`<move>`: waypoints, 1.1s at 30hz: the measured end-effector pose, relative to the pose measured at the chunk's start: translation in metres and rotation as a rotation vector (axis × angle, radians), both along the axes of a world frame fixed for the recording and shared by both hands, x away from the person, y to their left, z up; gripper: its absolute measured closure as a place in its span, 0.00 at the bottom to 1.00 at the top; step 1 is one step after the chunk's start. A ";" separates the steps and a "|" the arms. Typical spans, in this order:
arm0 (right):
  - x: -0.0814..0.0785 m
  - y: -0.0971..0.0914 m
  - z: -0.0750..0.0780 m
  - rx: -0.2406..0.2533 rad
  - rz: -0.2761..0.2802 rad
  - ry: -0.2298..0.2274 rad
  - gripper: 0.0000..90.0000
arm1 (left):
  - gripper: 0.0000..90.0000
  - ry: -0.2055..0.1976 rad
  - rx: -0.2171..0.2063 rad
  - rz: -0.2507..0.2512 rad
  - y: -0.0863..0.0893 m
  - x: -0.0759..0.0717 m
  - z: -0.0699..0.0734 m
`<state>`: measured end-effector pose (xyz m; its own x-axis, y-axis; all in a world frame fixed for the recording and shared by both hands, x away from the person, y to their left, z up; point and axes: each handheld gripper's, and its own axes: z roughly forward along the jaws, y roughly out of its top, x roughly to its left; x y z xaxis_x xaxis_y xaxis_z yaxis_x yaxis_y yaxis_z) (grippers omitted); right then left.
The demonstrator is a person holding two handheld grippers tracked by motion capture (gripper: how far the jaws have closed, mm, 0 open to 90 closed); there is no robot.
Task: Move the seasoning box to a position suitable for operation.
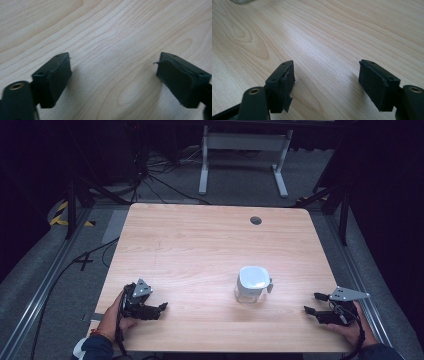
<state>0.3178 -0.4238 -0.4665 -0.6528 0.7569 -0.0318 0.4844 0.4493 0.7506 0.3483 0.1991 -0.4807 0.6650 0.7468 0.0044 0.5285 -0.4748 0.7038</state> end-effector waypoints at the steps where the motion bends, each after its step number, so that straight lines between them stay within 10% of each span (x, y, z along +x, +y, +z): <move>1: 0.000 0.000 0.000 0.000 0.000 0.001 0.32 | 0.07 0.025 -0.013 0.021 0.000 0.000 -0.001; 14: 0.002 0.001 0.005 -0.019 -0.013 0.021 0.46 | 0.03 0.017 -0.005 -0.003 -0.002 0.000 -0.001; 33: 0.017 0.027 0.044 0.010 0.040 -0.086 0.99 | 0.00 0.027 0.003 -0.031 -0.004 0.007 -0.001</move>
